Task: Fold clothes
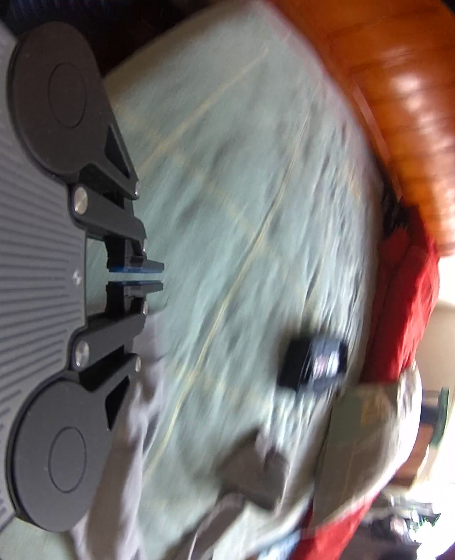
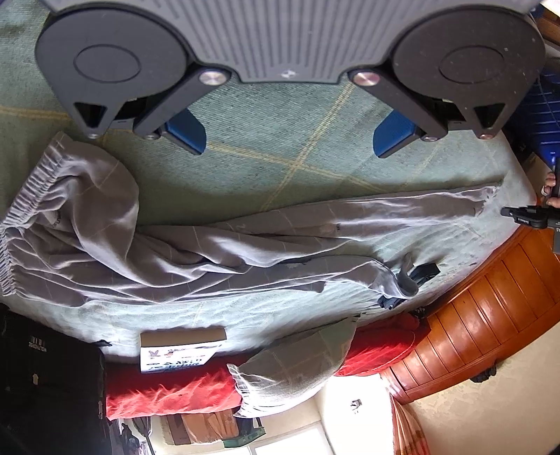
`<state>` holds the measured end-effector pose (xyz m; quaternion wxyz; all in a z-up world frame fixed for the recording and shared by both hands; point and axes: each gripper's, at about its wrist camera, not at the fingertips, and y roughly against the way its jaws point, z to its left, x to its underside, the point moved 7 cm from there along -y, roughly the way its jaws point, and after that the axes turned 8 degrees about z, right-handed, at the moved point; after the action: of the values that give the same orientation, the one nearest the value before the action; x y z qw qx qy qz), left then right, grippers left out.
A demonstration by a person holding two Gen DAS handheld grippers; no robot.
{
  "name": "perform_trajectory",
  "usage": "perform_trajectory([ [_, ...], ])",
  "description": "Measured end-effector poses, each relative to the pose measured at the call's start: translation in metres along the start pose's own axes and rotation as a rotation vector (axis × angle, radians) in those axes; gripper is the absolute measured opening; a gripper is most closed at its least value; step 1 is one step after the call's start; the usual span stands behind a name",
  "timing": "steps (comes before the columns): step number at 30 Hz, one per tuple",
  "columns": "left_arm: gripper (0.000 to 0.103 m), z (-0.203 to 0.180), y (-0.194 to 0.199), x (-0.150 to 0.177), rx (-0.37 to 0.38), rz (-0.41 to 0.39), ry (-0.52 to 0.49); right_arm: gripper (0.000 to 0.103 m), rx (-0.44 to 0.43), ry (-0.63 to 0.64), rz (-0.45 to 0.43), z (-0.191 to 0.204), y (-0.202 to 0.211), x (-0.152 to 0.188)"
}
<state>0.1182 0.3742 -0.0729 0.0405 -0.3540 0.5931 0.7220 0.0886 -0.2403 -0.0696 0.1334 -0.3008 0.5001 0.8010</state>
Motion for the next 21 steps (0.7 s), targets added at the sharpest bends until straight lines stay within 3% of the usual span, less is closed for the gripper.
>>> perform_trajectory([
  [1, 0.002, 0.004, -0.001, -0.002, -0.023, -0.011, 0.003, 0.103, 0.004, -0.003, 0.001, -0.001, 0.000, 0.001],
  [3, 0.004, 0.001, 0.003, -0.001, 0.003, -0.022, -0.009, 0.103, 0.011, -0.012, 0.001, -0.005, 0.000, 0.002],
  [8, 0.009, -0.047, 0.019, 0.012, 0.016, -0.039, -0.197, 0.103, 0.026, -0.053, -0.002, -0.019, 0.002, 0.006],
  [9, 0.015, -0.060, 0.023, 0.016, 0.027, -0.044, -0.241, 0.103, 0.030, -0.062, -0.004, -0.023, 0.002, 0.008],
  [13, 0.040, -0.123, 0.042, 0.035, 0.122, -0.064, -0.396, 0.103, 0.043, -0.108, -0.010, -0.039, 0.008, 0.015],
  [18, 0.048, -0.207, 0.068, 0.071, 0.239, -0.105, -0.604, 0.103, 0.078, -0.200, -0.030, -0.072, 0.021, 0.028],
  [21, 0.052, -0.254, 0.085, 0.096, 0.312, -0.141, -0.708, 0.103, 0.034, -0.287, -0.062, -0.094, 0.027, 0.036],
])
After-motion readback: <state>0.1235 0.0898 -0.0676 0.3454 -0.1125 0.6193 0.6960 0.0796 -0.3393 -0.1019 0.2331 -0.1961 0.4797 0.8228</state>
